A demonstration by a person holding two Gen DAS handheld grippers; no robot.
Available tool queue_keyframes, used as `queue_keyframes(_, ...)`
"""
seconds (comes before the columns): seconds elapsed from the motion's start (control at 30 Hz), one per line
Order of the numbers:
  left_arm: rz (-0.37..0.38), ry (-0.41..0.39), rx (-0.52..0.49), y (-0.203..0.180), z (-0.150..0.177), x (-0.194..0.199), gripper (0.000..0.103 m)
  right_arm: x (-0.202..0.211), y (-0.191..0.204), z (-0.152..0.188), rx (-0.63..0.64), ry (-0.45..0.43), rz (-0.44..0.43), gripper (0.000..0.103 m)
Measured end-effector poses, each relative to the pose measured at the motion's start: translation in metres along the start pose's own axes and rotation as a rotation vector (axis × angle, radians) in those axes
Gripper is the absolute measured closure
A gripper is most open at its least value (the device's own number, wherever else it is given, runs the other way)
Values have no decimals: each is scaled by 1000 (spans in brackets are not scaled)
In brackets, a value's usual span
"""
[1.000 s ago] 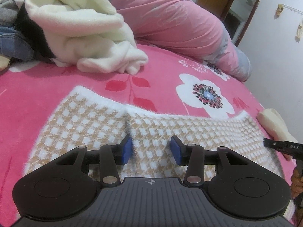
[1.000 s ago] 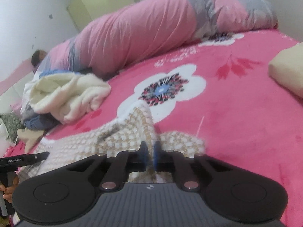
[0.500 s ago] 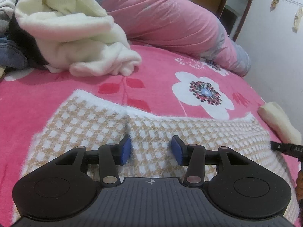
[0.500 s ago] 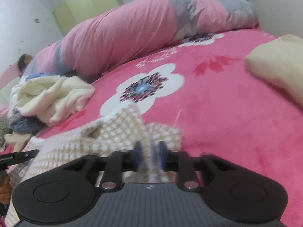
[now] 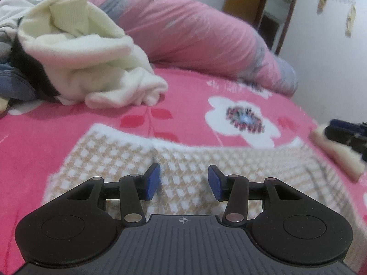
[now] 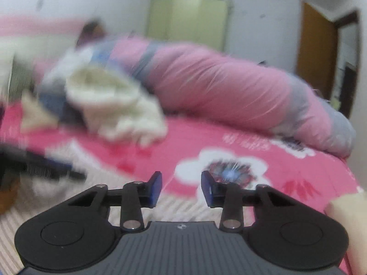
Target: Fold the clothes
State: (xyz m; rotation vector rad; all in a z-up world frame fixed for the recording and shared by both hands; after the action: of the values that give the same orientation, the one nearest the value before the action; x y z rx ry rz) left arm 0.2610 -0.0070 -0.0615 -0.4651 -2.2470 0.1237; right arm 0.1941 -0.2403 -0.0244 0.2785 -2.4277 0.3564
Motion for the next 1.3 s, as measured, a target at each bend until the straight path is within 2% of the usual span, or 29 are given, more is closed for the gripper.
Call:
queue_keyframes(0.03, 5, 1, 0, 0, 2, -3, 57, -17, 6, 10, 39, 59, 25, 79)
queue_keyframes(0.1, 28, 1, 4, 1, 3, -5, 56, -56, 5, 45, 101, 172, 129, 80)
queue_keyframes(0.17, 43, 3, 7, 2, 5, -8, 56, -50, 2, 45, 70, 146, 124, 80)
queue_keyframes(0.33, 42, 0, 13, 3, 7, -9, 55, -18, -2, 8, 81, 42, 202, 82)
queue_keyframes(0.43, 37, -7, 13, 3, 9, -11, 53, -46, -24, 22, 8, 112, 209, 83)
queue_keyframes(0.5, 41, -7, 15, 2, 9, -12, 52, -81, -43, 50, -66, 220, 196, 84)
queue_keyframes(0.57, 24, -8, 21, 3, 7, -8, 52, -71, -59, 39, -167, 214, 144, 85)
queue_keyframes(0.6, 14, -13, 30, 4, 5, -4, 52, -66, -61, 34, -182, 211, 156, 85)
queue_keyframes(0.7, -23, -67, 119, 17, -2, 8, 52, -50, -57, 24, -147, 178, 221, 85)
queue_keyframes(0.73, -58, -77, 156, 25, -5, 9, 52, -51, -54, 25, -142, 177, 213, 85)
queue_keyframes(0.8, -112, -42, 226, 42, -6, 1, 54, -53, -48, 27, -133, 176, 198, 85)
queue_keyframes(0.87, -127, -36, 251, 48, -3, -4, 56, -71, -42, 40, -123, 219, 176, 85)
queue_keyframes(0.97, -165, -47, 238, 47, 1, -8, 56, -78, -43, 45, -145, 207, 174, 85)
queue_keyframes(1.13, -155, -61, 275, 51, 4, -3, 59, -76, -52, 51, -232, 191, 120, 85)
queue_keyframes(1.3, -132, -136, 454, 71, 19, 33, 61, -73, -54, 53, -261, 184, 108, 84)
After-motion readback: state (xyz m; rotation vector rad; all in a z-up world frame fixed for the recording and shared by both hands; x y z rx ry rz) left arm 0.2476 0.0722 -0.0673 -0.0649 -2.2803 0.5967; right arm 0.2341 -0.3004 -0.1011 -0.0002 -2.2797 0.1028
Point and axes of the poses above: each gripper's, at about its wrist camera, not at the fingertips, and x roughly against the way its jaws point, y to its left, z to its underside, the point moved 4 cm from there along -x, roughly the way its jaws point, and after that the axes turned 12 degrees about y, right-handed, at the moved point
